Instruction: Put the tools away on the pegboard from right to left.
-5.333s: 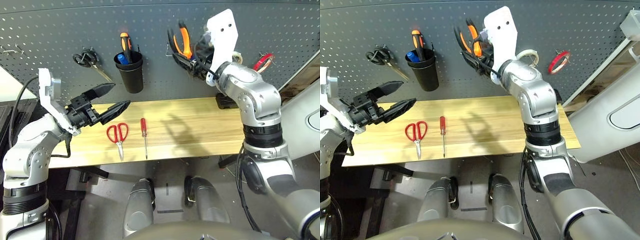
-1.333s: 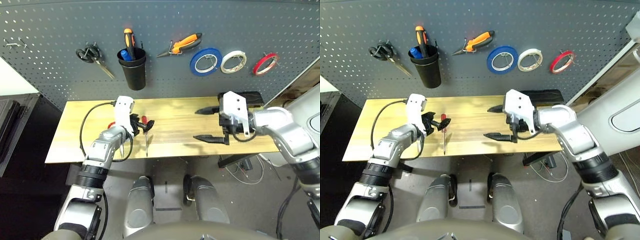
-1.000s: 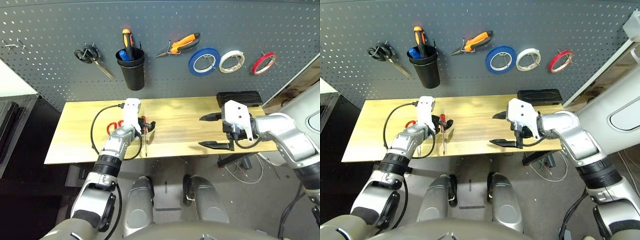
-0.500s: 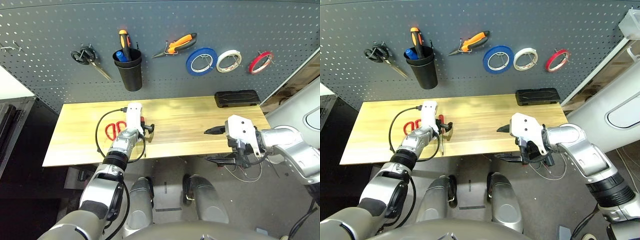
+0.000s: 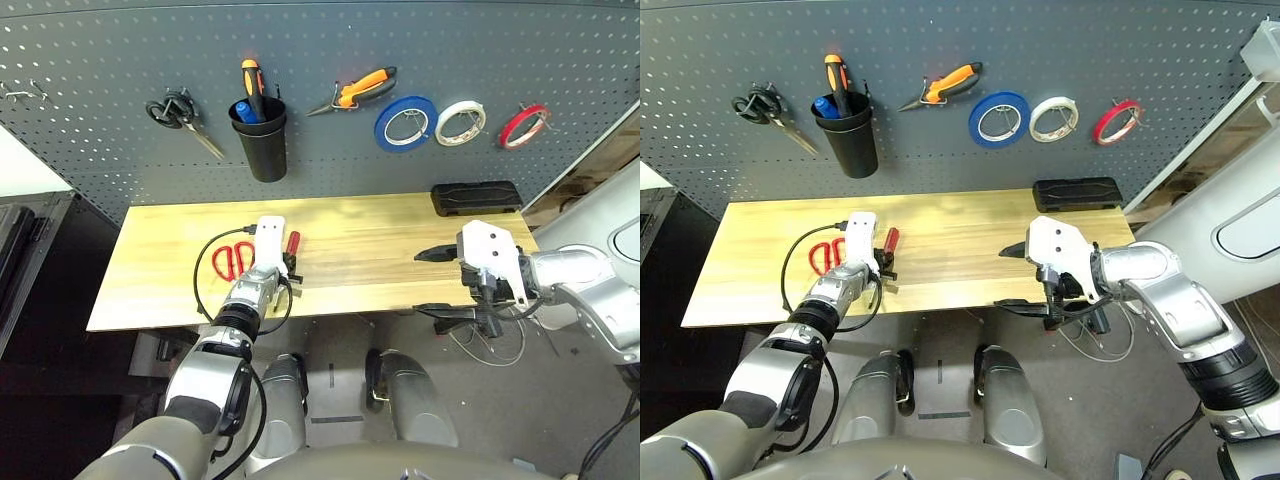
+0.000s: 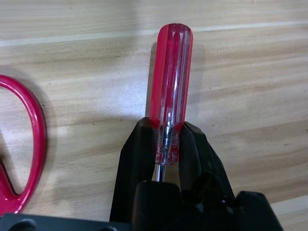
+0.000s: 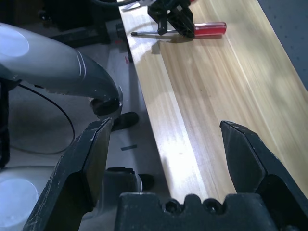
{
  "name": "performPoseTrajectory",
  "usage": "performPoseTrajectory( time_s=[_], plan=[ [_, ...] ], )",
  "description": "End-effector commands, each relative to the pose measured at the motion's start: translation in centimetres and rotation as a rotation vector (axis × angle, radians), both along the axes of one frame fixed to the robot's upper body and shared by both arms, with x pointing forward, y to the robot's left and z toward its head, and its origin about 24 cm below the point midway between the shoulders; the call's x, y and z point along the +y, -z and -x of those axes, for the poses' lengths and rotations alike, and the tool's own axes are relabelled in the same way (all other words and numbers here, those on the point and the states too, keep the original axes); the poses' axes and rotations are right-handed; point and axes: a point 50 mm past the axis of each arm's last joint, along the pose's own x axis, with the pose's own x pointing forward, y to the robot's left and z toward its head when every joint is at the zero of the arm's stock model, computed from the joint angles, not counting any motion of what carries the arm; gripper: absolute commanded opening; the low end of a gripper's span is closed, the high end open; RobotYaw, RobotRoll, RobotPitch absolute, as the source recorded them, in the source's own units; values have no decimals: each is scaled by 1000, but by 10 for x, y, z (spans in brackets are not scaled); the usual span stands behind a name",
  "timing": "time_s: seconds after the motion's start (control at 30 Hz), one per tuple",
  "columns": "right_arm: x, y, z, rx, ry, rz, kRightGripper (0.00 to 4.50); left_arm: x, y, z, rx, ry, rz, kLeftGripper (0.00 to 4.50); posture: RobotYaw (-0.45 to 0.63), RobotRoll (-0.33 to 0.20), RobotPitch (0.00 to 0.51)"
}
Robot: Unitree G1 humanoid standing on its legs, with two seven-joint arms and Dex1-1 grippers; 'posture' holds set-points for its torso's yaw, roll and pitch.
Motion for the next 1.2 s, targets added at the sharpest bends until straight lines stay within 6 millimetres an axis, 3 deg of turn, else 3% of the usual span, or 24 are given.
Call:
performPoseTrajectory(
  time_s=[0.03,0.17,0.4,0.7,0.87,1.2],
  plan=[
    [-3,-1,-5,-12,11,-4,4500,-2,-9,-2,-28,21,37,764,-140,0,159],
    [-4,-2,-10,-16,20,-43,4500,-3,-24,2,-61,74,67,764,-119,0,154],
    [-6,-8,-20,-3,12,-144,4500,8,-59,26,-128,100,89,764,-66,0,139],
    [-19,-21,-37,40,13,-306,4500,16,-118,52,-280,103,82,764,32,0,101],
    [-28,-42,-46,-17,-14,-477,4500,22,-157,57,-372,143,95,764,58,0,81],
    [-40,-61,-53,-63,-44,-612,4500,42,-237,48,-580,167,200,764,62,0,65]
  ],
)
